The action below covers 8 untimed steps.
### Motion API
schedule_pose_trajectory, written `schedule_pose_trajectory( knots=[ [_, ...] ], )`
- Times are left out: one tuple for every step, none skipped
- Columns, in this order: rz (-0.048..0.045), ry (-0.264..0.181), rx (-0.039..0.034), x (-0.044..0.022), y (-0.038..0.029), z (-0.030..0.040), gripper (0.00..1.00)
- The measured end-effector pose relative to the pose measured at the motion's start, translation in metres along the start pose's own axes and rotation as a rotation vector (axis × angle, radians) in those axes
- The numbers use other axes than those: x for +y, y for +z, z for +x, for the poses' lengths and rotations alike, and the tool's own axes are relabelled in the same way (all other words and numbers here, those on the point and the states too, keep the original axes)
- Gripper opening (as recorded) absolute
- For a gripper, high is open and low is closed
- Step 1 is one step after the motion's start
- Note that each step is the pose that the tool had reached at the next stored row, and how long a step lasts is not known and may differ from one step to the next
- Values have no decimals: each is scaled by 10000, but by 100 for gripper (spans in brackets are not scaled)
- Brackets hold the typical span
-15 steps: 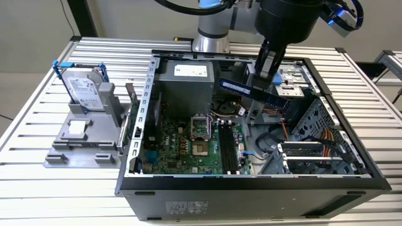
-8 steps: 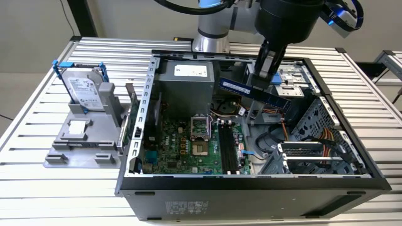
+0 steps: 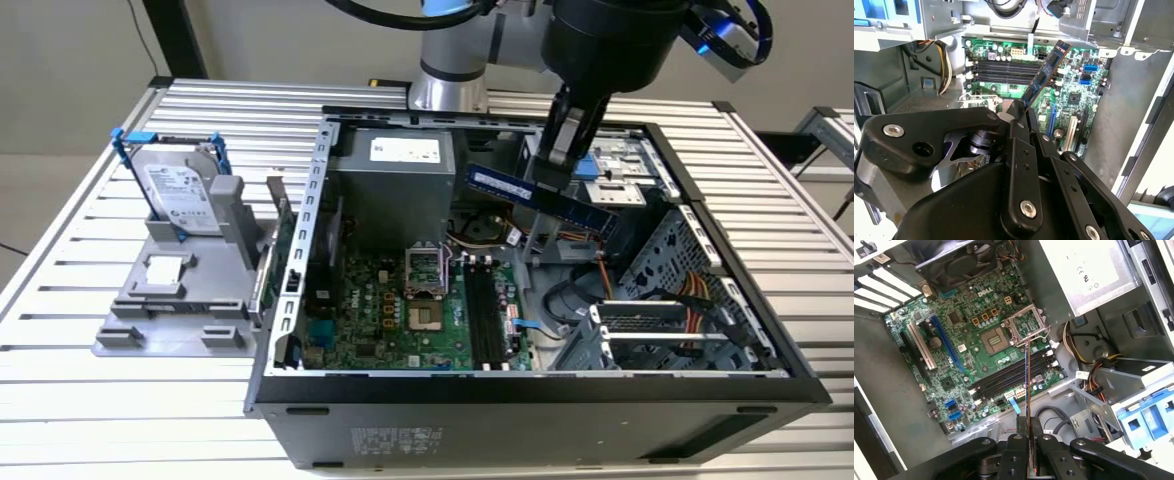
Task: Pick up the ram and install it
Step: 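Insert the ram into the slot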
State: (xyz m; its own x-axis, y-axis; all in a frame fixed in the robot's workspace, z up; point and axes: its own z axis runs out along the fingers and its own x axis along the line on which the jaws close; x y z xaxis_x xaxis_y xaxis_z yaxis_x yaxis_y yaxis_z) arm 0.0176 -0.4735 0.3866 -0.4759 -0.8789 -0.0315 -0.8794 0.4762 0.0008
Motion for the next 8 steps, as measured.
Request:
schedule_pose_trajectory(
  knots=[
    [1,42,0,0,0,0,0],
    [3,84,0,0,0,0,0],
    [4,125,0,0,0,0,0],
    [5,166,0,0,0,1,0],
    [6,206,0,0,0,1,0],
    [8,244,0,0,0,1,0],
    [9,282,0,0,0,1,0],
    [10,325,-1,0,0,1,0]
  ],
)
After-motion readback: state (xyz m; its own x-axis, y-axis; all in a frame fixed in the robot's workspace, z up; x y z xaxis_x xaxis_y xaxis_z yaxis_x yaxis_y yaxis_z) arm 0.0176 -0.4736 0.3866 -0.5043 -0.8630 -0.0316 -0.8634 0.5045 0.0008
